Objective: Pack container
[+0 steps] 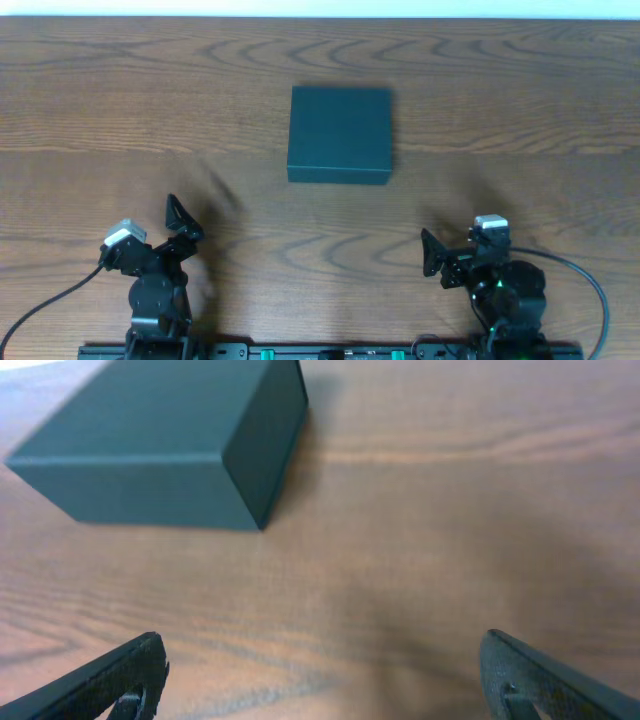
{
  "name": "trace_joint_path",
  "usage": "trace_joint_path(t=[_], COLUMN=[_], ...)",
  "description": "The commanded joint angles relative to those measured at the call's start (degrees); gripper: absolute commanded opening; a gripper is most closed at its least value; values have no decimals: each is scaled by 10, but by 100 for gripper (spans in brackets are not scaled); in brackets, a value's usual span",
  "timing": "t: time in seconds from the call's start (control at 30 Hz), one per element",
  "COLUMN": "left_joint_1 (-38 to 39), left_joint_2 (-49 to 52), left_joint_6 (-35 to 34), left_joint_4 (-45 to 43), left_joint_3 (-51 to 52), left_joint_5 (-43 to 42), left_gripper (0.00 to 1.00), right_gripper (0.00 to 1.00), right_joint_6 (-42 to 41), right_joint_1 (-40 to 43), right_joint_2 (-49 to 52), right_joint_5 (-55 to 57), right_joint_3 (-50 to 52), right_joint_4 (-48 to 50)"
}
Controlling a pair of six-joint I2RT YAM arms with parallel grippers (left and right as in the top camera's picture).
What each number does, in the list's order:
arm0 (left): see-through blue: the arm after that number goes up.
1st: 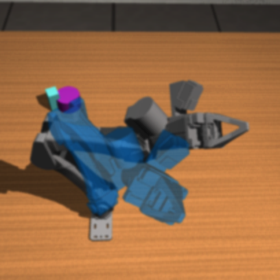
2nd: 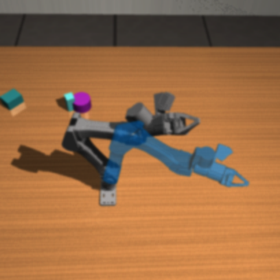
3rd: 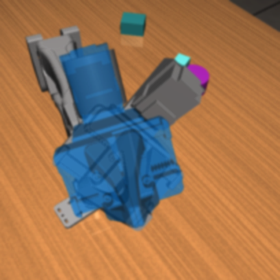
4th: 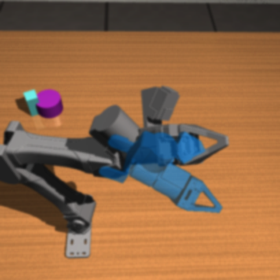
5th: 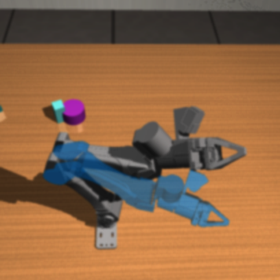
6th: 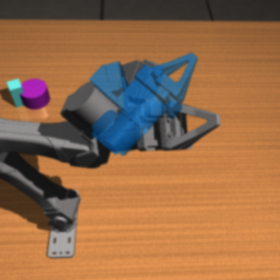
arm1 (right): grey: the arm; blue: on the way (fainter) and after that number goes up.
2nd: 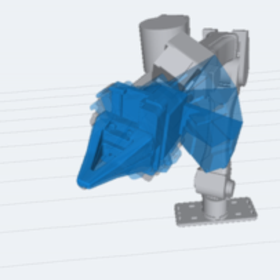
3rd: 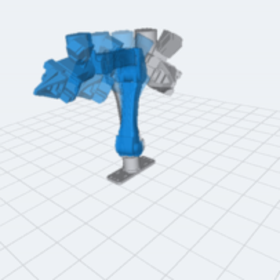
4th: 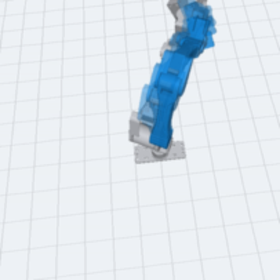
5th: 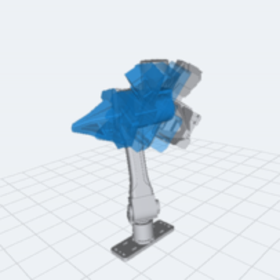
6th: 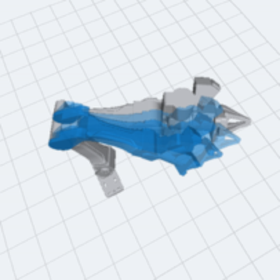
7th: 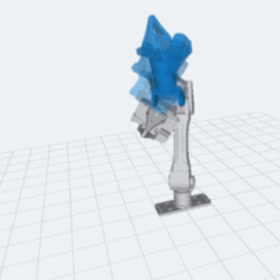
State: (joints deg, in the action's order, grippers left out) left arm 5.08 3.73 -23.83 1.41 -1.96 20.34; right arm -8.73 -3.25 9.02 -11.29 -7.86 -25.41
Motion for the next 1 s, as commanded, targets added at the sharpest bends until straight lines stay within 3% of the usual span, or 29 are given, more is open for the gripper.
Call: trace_joint_path(t=[0.0, 0.37, 0.63, 0.97], left_joint_1=[-3, -34, -121, -115], left_joint_2=[-32, -35, -35, -35], left_joint_6=[-2, -2, -2, -2], left_joint_4=[13, 12, 12, 12], left_joint_3=[17, 17, 17, 17], left_joint_5=[17, 17, 17, 17], left_gripper=[95, 95, 95, 95], right_gripper=[99, 99, 99, 99], right_joint_6=[-2, -2, -2, -2], right_joint_1=[-5, 6, 6, 6], right_joint_2=[-28, -88, -87, -87], right_joint_5=[4, 4, 4, 4], right_joint_3=[6, 6, 8, 8], right_joint_4=[0, 5, 9, 9])
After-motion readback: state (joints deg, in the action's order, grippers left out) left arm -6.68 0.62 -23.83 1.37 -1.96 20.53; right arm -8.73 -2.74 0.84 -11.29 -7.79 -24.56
